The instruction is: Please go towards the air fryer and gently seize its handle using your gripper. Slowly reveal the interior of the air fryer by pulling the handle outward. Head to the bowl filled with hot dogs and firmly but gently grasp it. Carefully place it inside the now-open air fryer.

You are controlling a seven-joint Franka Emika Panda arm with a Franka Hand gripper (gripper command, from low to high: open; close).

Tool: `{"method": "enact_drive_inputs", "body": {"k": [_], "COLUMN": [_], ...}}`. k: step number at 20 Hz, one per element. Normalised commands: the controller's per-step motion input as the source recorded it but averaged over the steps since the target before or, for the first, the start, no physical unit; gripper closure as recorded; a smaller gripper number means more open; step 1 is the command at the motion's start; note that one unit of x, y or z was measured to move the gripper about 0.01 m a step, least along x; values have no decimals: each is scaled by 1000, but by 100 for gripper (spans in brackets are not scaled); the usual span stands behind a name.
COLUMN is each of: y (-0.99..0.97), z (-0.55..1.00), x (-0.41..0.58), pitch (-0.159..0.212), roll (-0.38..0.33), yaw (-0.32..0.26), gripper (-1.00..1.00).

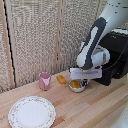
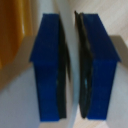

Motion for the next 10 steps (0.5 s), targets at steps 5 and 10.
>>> {"method": "enact_drive_inputs", "body": {"k": [5,10], "y": [0,6], "z": [522,601], "x": [231,313], "pitch": [-84,-33], "roll": [61,24], "yaw": [-178,-178], "gripper": [100,100]}}
